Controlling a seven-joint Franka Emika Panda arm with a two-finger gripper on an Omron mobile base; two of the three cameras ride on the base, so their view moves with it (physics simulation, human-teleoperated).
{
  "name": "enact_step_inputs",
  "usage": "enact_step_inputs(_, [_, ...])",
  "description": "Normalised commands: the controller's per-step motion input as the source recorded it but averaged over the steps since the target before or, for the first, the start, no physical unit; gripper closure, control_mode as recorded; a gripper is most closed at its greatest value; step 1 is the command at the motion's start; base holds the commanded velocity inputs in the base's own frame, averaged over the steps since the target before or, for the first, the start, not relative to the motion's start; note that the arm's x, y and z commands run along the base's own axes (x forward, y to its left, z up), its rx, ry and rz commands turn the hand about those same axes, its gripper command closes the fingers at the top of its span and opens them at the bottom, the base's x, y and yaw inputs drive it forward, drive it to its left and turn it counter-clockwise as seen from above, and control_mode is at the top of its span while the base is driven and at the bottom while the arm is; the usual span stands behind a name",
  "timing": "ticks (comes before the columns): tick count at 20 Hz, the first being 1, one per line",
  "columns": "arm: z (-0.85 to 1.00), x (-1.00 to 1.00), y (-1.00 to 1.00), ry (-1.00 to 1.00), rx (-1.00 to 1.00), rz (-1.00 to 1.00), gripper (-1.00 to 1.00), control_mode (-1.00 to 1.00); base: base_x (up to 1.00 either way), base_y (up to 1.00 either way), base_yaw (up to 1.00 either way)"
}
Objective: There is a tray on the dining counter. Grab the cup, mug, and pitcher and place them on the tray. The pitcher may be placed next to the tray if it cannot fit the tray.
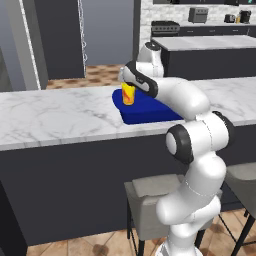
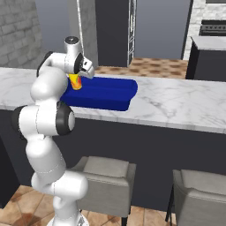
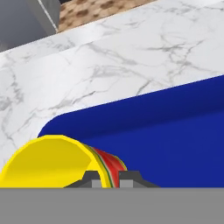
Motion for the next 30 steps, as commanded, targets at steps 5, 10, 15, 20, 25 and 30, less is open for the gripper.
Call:
enact_step_inputs(5, [-0.18,0.14,0.0,0.0,0.0,0.0,1.0,-1.0,0.0,0.0,0.0])
enact_step_inputs(10, [-0.22,0.1,0.0,0.0,0.0,0.0,1.0,-1.0,0.0,0.0,0.0])
enact_step_inputs(15, [-0.18,0.11,0.01,0.0,0.0,0.0,1.0,-1.0,0.0,0.0,0.0])
enact_step_inputs(20, [-0.12,0.13,0.04,0.0,0.0,0.0,1.0,-1.0,0.0,0.0,0.0])
enact_step_inputs(25, [0.0,0.01,0.0,0.01,0.0,0.0,-1.0,-1.0,0.0,0.0,0.0])
enact_step_inputs(30, [0.0,0.0,0.0,0.0,0.0,0.0,-1.0,-1.0,0.0,0.0,0.0])
